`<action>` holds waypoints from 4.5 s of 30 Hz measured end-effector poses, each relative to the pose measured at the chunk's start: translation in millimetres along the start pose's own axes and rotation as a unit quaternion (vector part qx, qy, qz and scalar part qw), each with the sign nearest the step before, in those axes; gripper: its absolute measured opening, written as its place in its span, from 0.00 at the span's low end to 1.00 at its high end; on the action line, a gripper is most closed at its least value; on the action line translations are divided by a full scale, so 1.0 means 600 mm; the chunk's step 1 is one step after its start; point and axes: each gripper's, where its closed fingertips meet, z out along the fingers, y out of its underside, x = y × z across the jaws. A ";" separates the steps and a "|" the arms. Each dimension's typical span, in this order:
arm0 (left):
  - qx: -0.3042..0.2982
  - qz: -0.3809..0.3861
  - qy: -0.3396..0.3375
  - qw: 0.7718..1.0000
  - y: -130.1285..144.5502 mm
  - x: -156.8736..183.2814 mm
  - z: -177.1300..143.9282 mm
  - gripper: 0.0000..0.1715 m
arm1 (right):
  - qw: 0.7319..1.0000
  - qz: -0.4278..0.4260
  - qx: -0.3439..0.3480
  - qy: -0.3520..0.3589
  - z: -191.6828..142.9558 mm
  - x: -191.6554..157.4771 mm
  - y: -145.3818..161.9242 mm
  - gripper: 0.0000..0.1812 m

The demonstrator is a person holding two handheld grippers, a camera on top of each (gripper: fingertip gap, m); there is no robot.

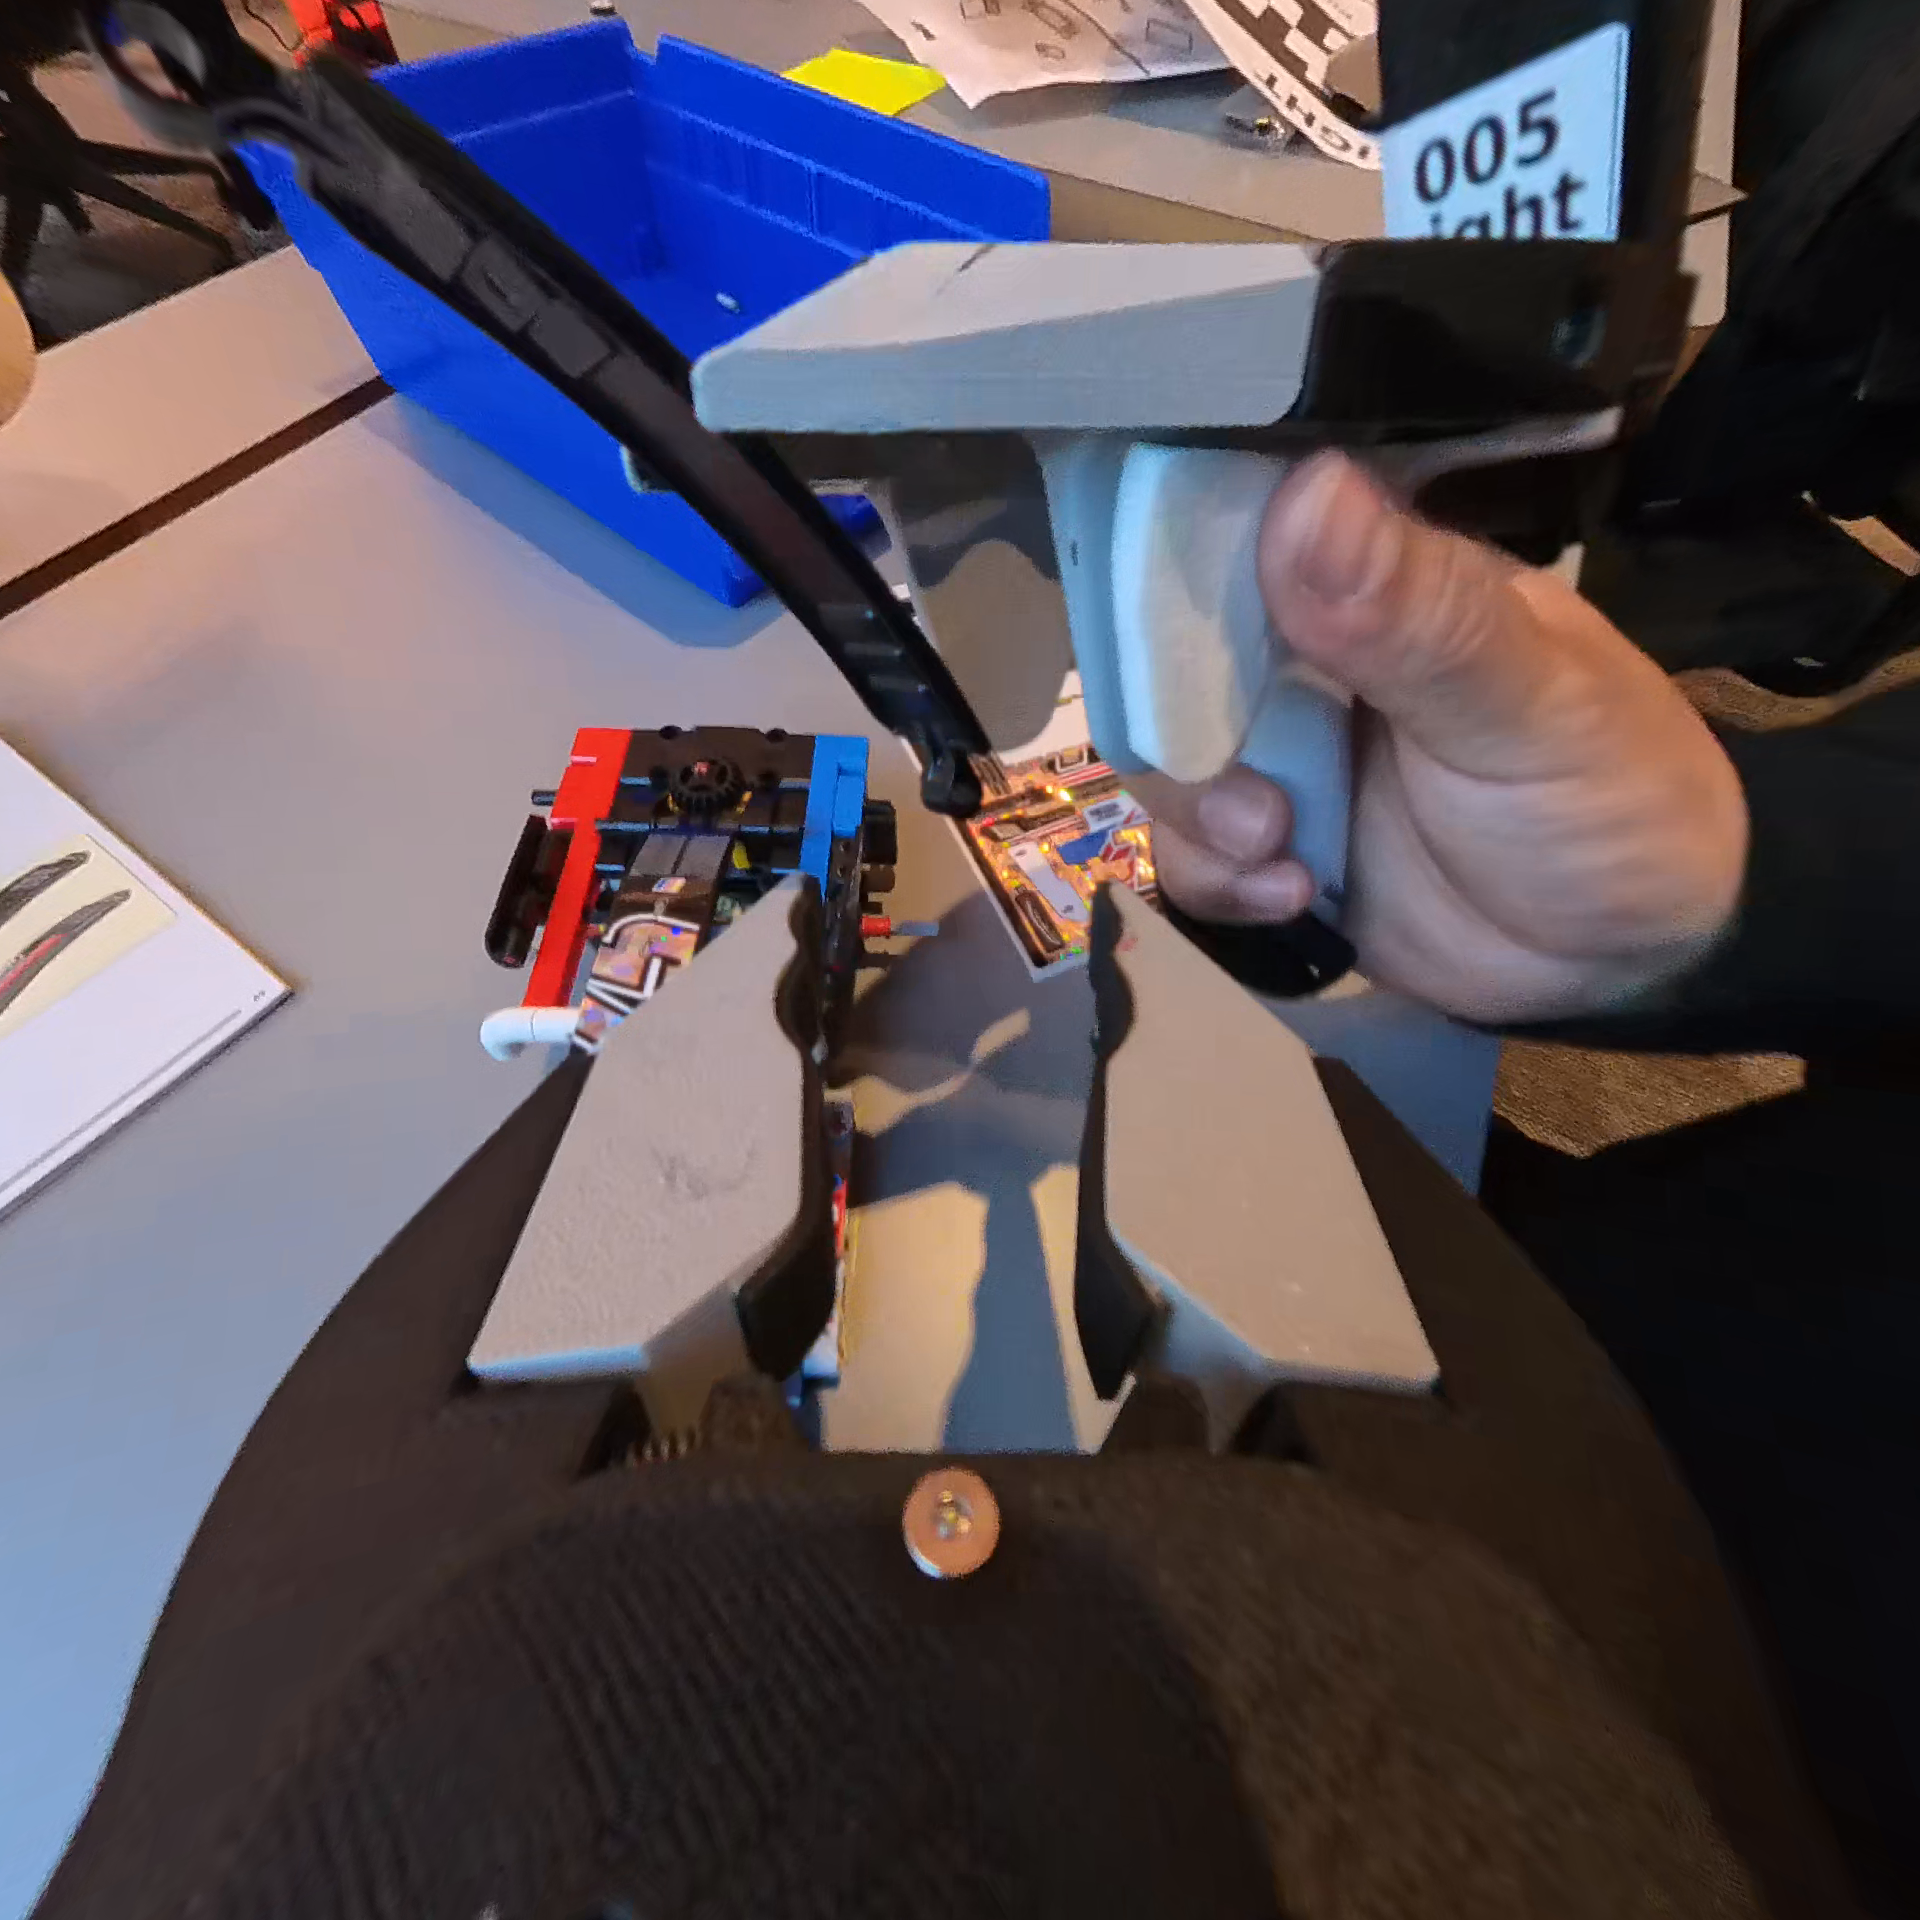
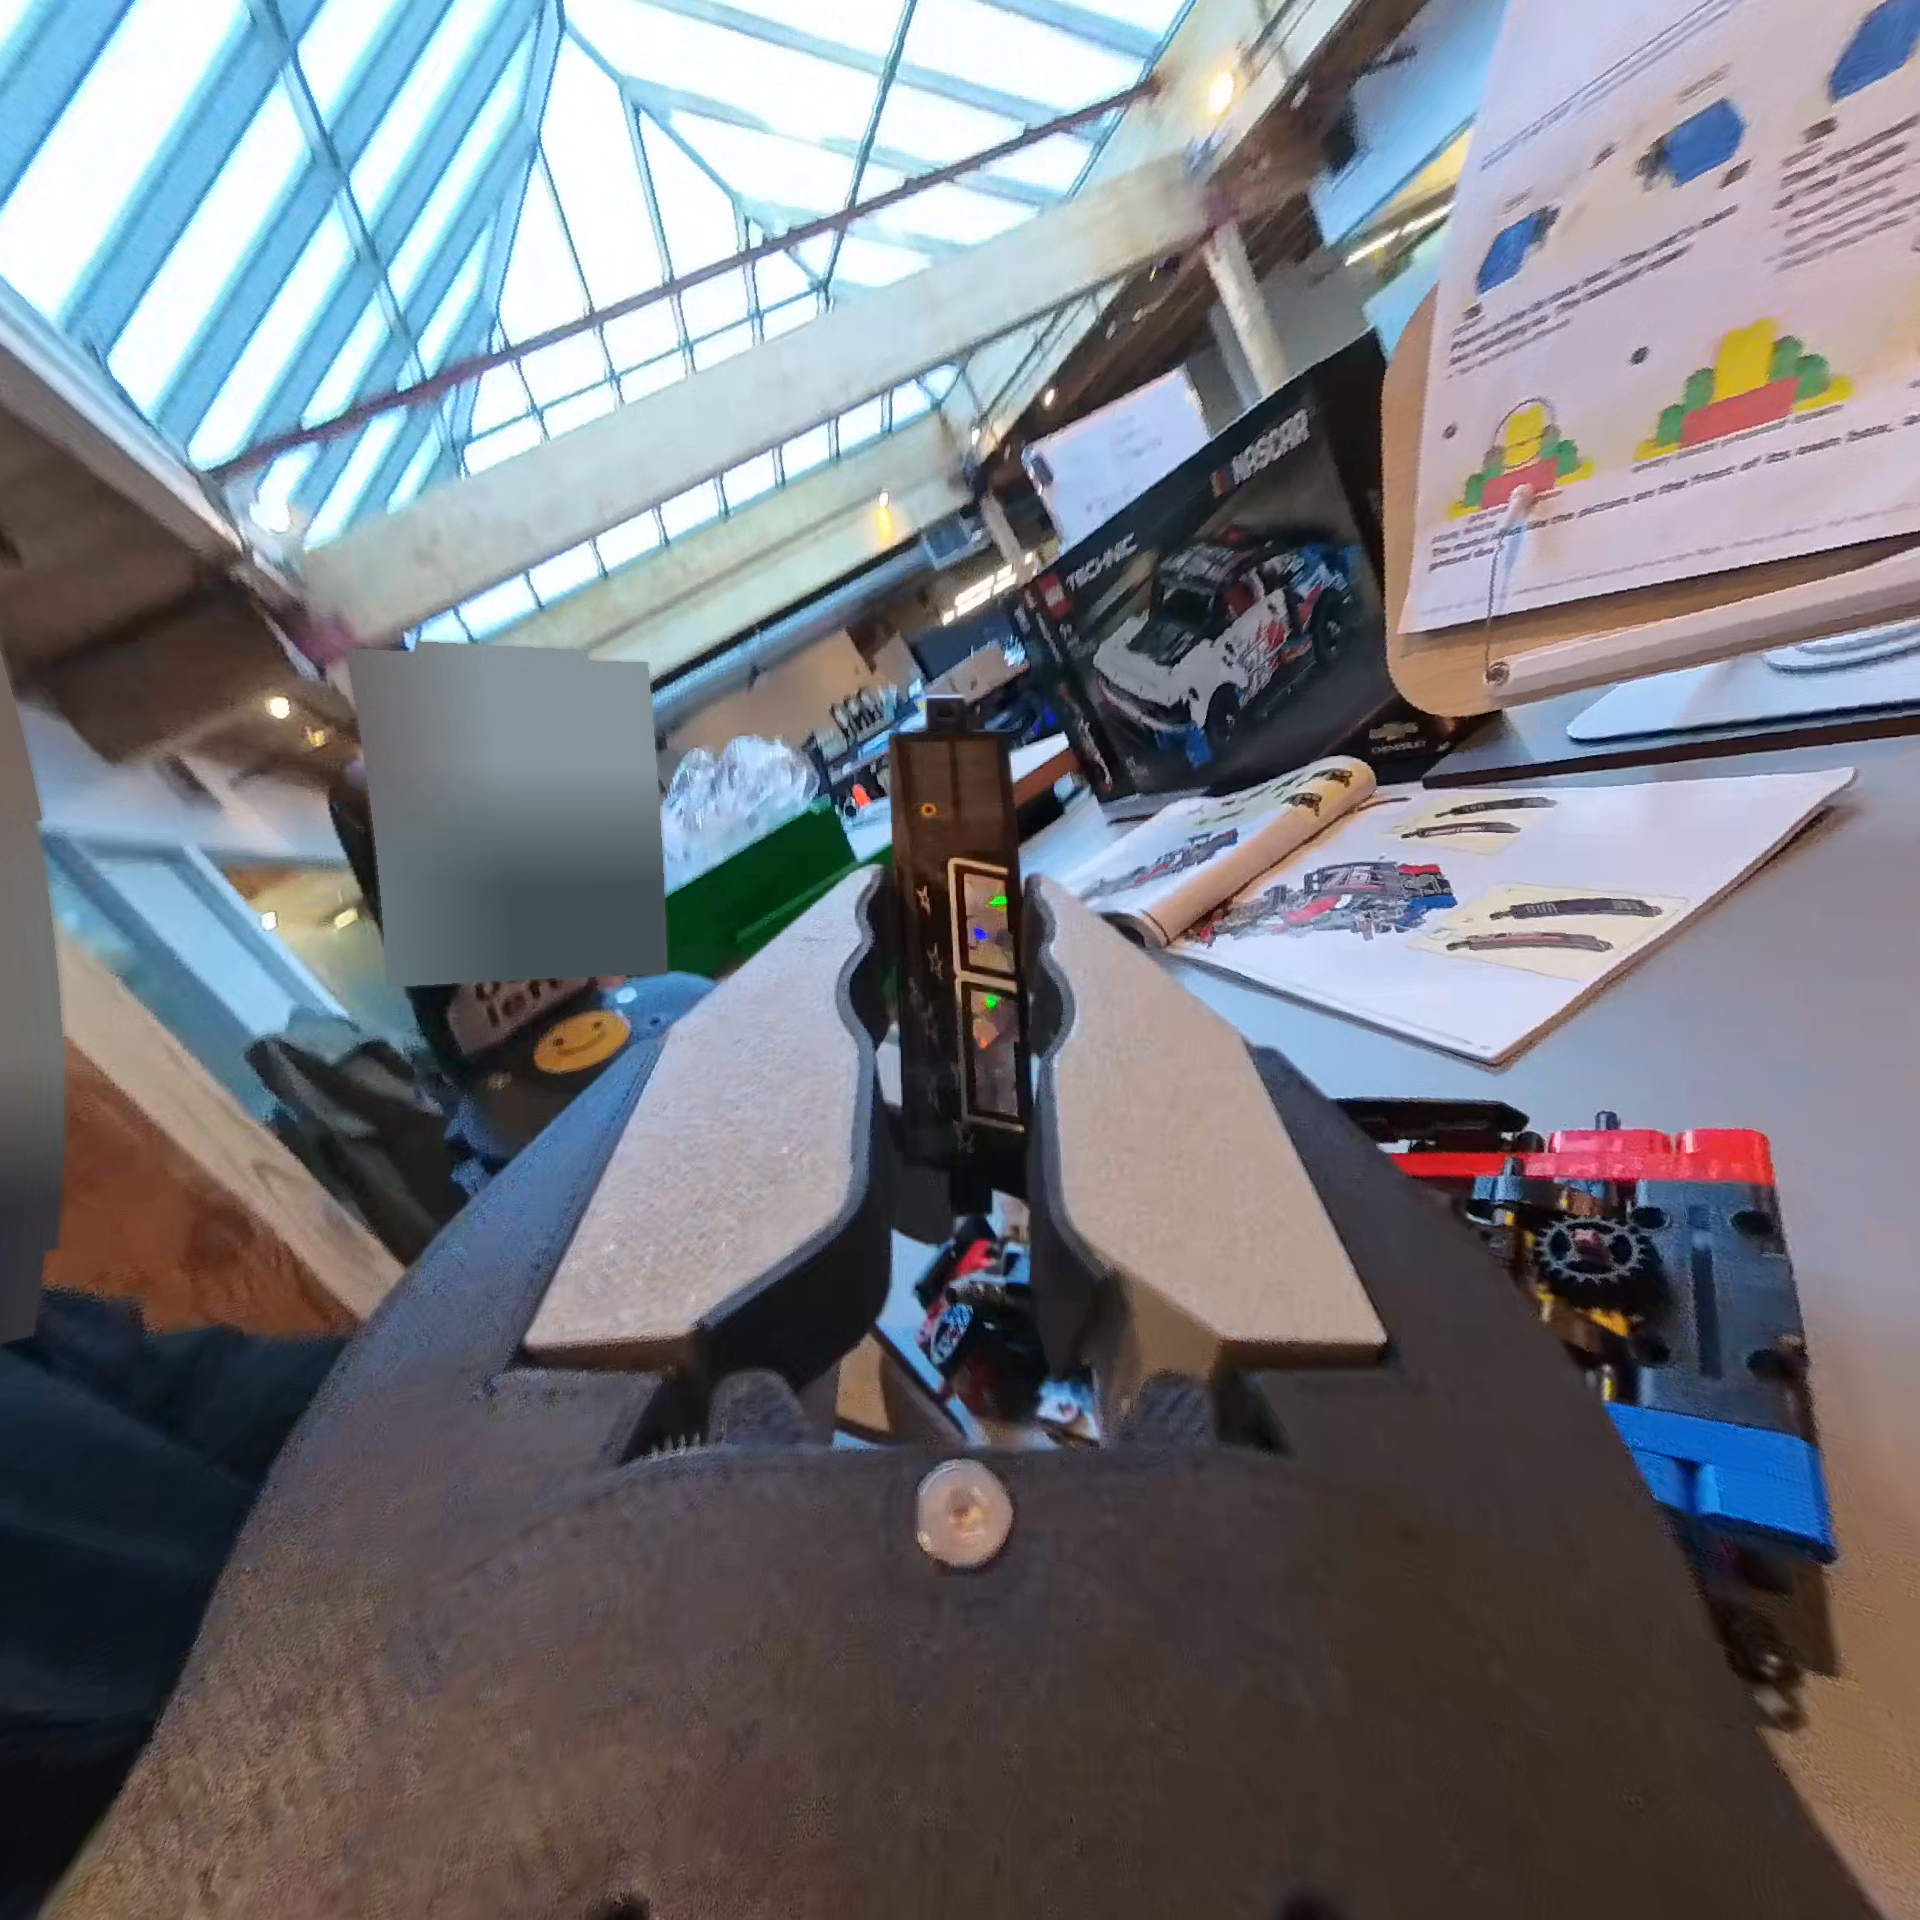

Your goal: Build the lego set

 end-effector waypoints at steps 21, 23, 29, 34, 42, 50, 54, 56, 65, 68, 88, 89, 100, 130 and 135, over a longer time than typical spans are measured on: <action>-0.006 0.111 -0.059 0.992 -0.018 -0.007 0.037 0.14 | 0.983 0.161 0.086 -0.020 -0.006 0.035 0.002 0.11; -0.009 0.102 -0.059 0.993 -0.012 -0.010 0.035 0.14 | 0.983 0.160 0.087 -0.017 -0.009 0.039 0.001 0.11; 0.013 0.092 -0.071 0.993 -0.012 -0.030 0.014 0.01 | 0.983 0.158 0.095 -0.007 -0.021 0.051 -0.006 0.11; -0.005 0.041 -0.049 0.998 -0.004 -0.030 0.028 0.36 | 0.987 0.143 0.071 -0.012 -0.009 0.045 0.007 0.11; 0.049 -0.045 0.003 0.998 0.005 -0.058 -0.020 0.35 | 0.987 -0.154 -0.048 0.010 0.009 0.002 0.039 0.11; 0.137 -0.196 0.190 0.952 -0.026 -0.039 -0.102 0.30 | 0.882 -0.447 -0.145 0.044 0.006 -0.001 0.074 0.11; 0.173 -0.272 0.253 0.912 -0.051 -0.039 -0.108 0.18 | 0.868 -0.470 -0.152 0.042 0.002 -0.006 0.079 0.11; 0.164 -0.285 0.272 0.904 -0.051 -0.033 -0.100 0.05 | 0.874 -0.461 -0.152 0.040 0.001 -0.010 0.081 0.11; 0.115 -0.288 0.254 0.916 -0.069 -0.063 -0.075 0.00 | 0.913 -0.377 -0.146 0.056 -0.008 0.005 0.070 0.00; 0.100 -0.287 0.251 0.919 -0.069 -0.070 -0.068 0.00 | 0.921 -0.355 -0.153 0.053 -0.006 0.008 0.079 0.01; -0.222 -0.208 0.393 0.868 -0.020 -0.017 -0.037 0.00 | 0.922 0.081 -0.326 -0.192 -0.037 0.012 0.085 0.17; -0.225 -0.210 0.398 0.864 -0.018 -0.017 -0.038 0.00 | 0.921 0.082 -0.329 -0.192 -0.038 0.014 0.088 0.15; -0.187 -0.219 0.392 0.874 -0.033 -0.027 -0.026 0.00 | 0.922 0.155 -0.291 -0.202 -0.043 0.029 0.067 0.02; -0.087 -0.169 0.298 0.935 0.001 -0.067 -0.039 0.05 | 0.917 0.286 -0.184 -0.209 -0.066 0.093 0.001 0.03; -0.056 -0.073 0.191 0.977 0.000 -0.098 -0.034 0.14 | 0.910 0.309 -0.169 -0.218 -0.065 0.093 -0.004 0.03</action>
